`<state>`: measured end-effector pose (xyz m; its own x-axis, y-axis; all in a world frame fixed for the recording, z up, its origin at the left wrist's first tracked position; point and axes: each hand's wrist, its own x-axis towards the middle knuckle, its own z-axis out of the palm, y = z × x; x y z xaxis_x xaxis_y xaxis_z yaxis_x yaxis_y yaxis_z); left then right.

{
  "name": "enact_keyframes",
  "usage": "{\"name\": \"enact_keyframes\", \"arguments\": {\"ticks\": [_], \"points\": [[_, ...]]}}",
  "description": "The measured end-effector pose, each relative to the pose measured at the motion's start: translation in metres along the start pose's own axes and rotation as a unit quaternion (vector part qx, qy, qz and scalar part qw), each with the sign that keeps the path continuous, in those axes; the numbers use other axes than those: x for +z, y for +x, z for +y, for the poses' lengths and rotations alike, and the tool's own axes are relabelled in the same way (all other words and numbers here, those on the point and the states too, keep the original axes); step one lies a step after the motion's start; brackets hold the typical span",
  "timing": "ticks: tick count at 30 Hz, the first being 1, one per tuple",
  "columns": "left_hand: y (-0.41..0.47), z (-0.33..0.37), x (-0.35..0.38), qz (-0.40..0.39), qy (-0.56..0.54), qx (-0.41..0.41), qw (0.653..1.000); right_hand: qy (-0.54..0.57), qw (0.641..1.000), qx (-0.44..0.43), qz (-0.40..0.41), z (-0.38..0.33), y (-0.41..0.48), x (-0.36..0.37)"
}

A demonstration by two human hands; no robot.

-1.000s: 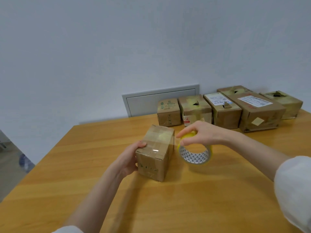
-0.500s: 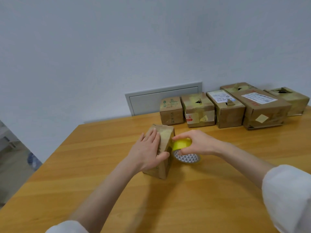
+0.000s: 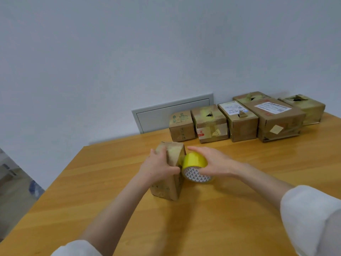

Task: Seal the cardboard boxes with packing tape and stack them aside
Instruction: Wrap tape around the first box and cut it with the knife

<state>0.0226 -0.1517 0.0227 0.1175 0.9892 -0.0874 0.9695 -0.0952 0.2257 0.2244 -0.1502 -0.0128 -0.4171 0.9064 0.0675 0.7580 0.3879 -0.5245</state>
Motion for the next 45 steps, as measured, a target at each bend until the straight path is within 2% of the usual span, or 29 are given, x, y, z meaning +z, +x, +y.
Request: {"name": "enact_keyframes", "arguments": {"ticks": [1, 3, 5, 7, 12, 15, 20, 23, 26, 32, 39, 41, 43, 45], "points": [[0.001, 0.001, -0.002, 0.011, -0.028, 0.003, 1.000, 0.015, 1.000, -0.004, 0.020, -0.002, -0.001, -0.005], [0.006, -0.001, -0.011, 0.025, -0.178, -0.013, 0.984, 0.087, 0.993, -0.017, 0.072, -0.008, 0.002, -0.024], [0.010, -0.006, -0.019, 0.008, -0.373, -0.049, 0.926, 0.218, 0.966, -0.022, 0.134, -0.014, 0.006, -0.051], [0.009, -0.010, -0.015, -0.021, -0.481, -0.070, 0.874, 0.321, 0.935, -0.024, 0.150, -0.017, 0.009, -0.068], [0.007, -0.027, 0.015, -0.024, -0.559, -0.099, 0.823, 0.263, 0.958, -0.062, 0.100, -0.020, 0.016, -0.052], [0.009, -0.036, 0.019, -0.026, -0.575, -0.101, 0.812, 0.223, 0.966, -0.064, 0.114, -0.022, 0.024, -0.053], [0.013, -0.042, 0.021, -0.032, -0.589, -0.082, 0.803, 0.137, 0.985, -0.062, 0.080, -0.025, 0.029, -0.074], [0.011, -0.051, 0.024, -0.037, -0.603, -0.091, 0.792, 0.078, 0.996, -0.030, 0.000, -0.009, 0.020, -0.086], [0.012, -0.056, 0.028, -0.046, -0.613, -0.095, 0.783, 0.106, 0.994, -0.010, -0.028, 0.004, 0.013, -0.076], [0.016, -0.056, 0.028, -0.050, -0.614, -0.090, 0.783, 0.111, 0.994, -0.018, 0.010, 0.007, 0.013, -0.065], [0.014, -0.056, 0.026, -0.068, -0.593, -0.095, 0.797, 0.094, 0.995, -0.002, -0.016, 0.012, 0.011, -0.040], [0.012, -0.059, 0.025, -0.077, -0.552, -0.085, 0.826, 0.104, 0.995, 0.005, -0.005, 0.013, 0.008, -0.030], [0.009, -0.059, 0.021, -0.060, -0.474, -0.044, 0.878, 0.109, 0.994, 0.007, 0.010, 0.013, 0.007, -0.023], [0.010, -0.054, 0.018, -0.004, -0.329, 0.023, 0.944, 0.110, 0.994, 0.000, 0.013, 0.013, 0.007, -0.020]]}}
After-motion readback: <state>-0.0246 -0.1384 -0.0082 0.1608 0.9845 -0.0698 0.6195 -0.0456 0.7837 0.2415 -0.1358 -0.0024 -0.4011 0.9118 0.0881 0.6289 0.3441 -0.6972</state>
